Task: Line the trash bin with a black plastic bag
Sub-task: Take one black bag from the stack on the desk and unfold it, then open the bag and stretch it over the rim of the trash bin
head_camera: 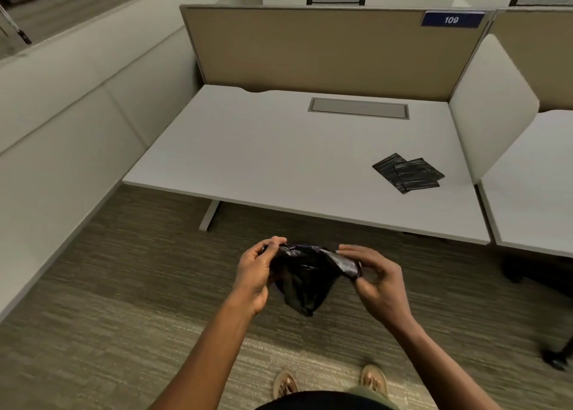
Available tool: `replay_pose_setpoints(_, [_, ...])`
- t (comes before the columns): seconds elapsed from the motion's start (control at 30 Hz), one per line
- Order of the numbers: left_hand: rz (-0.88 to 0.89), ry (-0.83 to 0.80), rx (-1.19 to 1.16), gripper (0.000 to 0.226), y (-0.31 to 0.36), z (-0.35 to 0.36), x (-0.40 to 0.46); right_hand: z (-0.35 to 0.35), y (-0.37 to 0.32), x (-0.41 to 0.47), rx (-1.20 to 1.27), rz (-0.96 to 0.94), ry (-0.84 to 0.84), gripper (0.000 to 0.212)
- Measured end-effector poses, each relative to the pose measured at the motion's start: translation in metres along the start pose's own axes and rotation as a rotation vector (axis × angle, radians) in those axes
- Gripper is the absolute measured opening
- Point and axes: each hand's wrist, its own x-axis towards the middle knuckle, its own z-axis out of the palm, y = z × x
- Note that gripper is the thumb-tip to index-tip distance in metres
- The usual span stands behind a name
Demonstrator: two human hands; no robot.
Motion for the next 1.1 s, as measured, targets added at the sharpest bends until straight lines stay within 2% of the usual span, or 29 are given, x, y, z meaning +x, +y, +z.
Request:
replay_pose_setpoints(0.07, [0.015, 0.107, -0.069, 0.011, -0.002, -0.001, 0.003, -0.003, -0.002, -0.018, -0.050, -0.046, -0.074, 0.051])
replay_pose_setpoints(0.17, [0.022, 0.149, -0.106, 0.012, -0.006, 0.003, 0.003, -0.011, -0.007, -0.038, -0.119, 0.017, -0.396, 0.025])
replay_pose_setpoints(0.23, [-0.007, 0.095, -0.140, 0.019, -0.010, 0.008, 0.000, -0.017, -0.013, -0.037, -0.112, 0.133, -0.596, 0.033])
replay_pose_setpoints(0.27, [-0.023, 0.055, -0.142, 0.023, -0.013, 0.011, -0.002, -0.019, -0.015, -0.034, -0.071, 0.166, -0.577, 0.041])
replay_pose_setpoints(0.37, [-0.022, -0.039, -0.076, 0.031, -0.019, 0.026, -0.008, -0.017, -0.021, -0.012, 0.163, 0.266, -0.287, 0.060])
replay_pose_setpoints(0.4, [-0.019, -0.058, -0.060, 0.029, -0.020, 0.031, -0.010, -0.013, -0.024, -0.004, 0.160, 0.291, -0.249, 0.062])
replay_pose_setpoints(0.5, [-0.006, -0.132, -0.038, 0.032, -0.022, 0.045, -0.015, 0.002, -0.029, 0.014, -0.041, 0.302, -0.382, 0.053])
replay_pose_setpoints(0.57, [0.045, -0.151, 0.010, 0.039, -0.023, 0.051, -0.017, 0.010, -0.026, 0.021, -0.067, 0.272, -0.424, 0.054])
replay_pose_setpoints(0.73, [0.110, -0.170, 0.093, 0.049, -0.016, 0.043, -0.013, -0.006, -0.011, 0.036, 0.009, 0.235, -0.343, 0.046])
replay_pose_setpoints(0.8, [0.089, -0.246, 0.148, 0.051, -0.013, 0.033, -0.012, -0.022, -0.004, 0.046, -0.016, 0.237, -0.303, 0.054])
replay_pose_setpoints(0.87, [0.114, -0.298, 0.237, 0.040, -0.012, 0.022, -0.009, -0.040, 0.004, 0.057, -0.050, 0.258, -0.258, 0.064])
replay_pose_setpoints(0.97, [0.169, -0.181, 0.280, 0.023, -0.011, 0.012, -0.007, -0.064, 0.014, 0.069, -0.102, 0.307, -0.200, 0.068])
replay_pose_setpoints(1.1, [0.162, 0.169, 0.050, 0.025, -0.013, 0.007, -0.003, -0.079, 0.033, 0.058, -0.194, 0.314, -0.085, 0.069])
